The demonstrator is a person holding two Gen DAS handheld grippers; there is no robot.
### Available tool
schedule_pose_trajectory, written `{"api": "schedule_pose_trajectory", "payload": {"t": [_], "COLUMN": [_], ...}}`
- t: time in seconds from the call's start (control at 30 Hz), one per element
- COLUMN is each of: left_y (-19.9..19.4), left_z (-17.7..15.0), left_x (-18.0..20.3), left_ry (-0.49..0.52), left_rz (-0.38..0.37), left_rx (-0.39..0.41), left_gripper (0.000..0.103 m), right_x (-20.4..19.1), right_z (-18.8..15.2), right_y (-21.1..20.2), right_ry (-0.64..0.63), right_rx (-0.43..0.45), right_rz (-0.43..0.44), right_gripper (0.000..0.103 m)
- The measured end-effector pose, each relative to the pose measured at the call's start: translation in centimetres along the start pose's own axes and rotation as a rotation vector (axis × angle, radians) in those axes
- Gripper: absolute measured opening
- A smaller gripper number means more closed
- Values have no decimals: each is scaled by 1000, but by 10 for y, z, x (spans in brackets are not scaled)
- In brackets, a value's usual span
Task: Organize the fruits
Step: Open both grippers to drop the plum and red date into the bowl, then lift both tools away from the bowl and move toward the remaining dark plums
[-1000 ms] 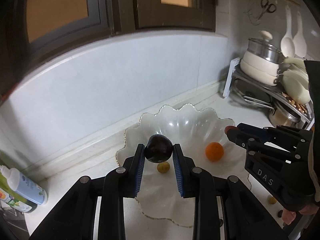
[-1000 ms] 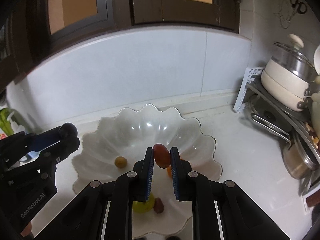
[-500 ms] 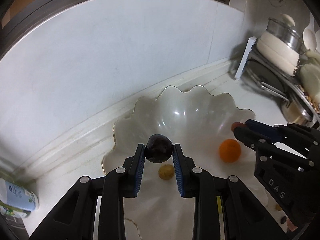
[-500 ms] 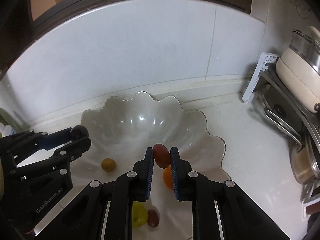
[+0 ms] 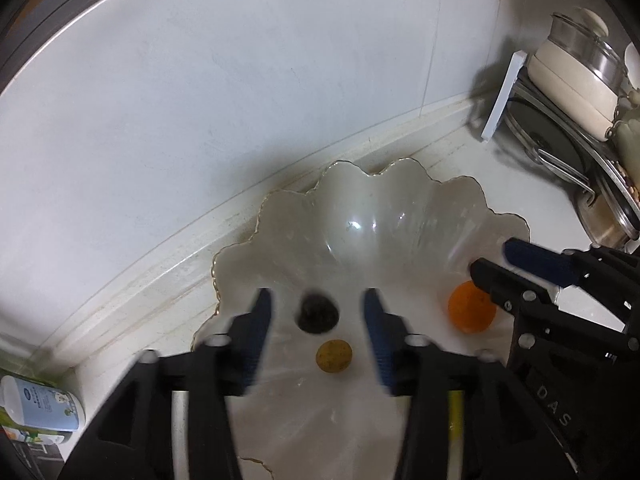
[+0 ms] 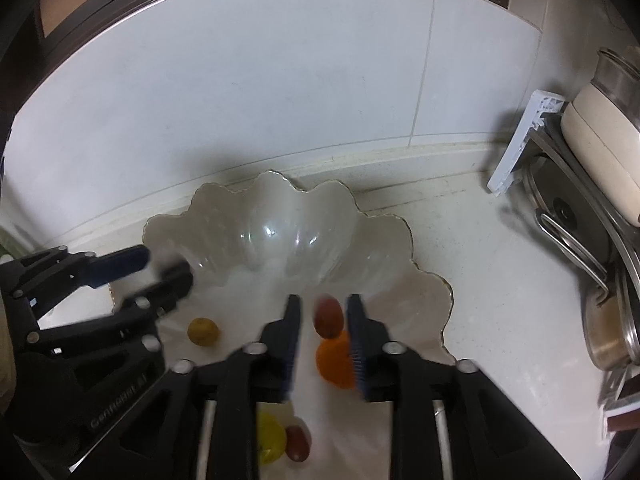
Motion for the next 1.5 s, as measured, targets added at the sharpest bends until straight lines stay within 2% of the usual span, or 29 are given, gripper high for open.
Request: {"api": "schedule_pose_trajectory", "payload": {"t": [0.03,0.23,0.4,0.67,0.87,1.17,1.5], "left_y": [-1,-16,-35,-76,-105,-142,-169], "left_z": [0,-4,-6,-14,-23,-42,-68], "left_x": [-1,-6,-5,3,12,43,64], "left_ry": [-1,-32,-12,16,16,44,62], "left_rz": [7,10,38,67,39,39,21], "left_rx": [3,32,82,167,217,295,339], "left_gripper": [51,56,56,57,58,60,61], "right_x": [3,12,19,23,27,41,66], "right_z": [0,-1,-4,-14,-23,-41,-70], "right_y": [-1,-11,-32,-68,-96,-139,-175], "right_ry": [6,22,44,52,68,94,142], "right_rx": [3,20,75,146,200,276,321], "right_rz": [-12,-35,-71,-70,-66,-85,-108], "right_gripper": [38,38,38,38,38,38,38]}}
Point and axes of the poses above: each gripper's, at about its wrist camera, not at the fingertips, and y roughly the way its jaws point, x to its right, z to its top, the point moved 8 cm from there along y, roughly the way its jaws point, and after that the axes turned 11 degrees about -z, right-handed, at the moved point
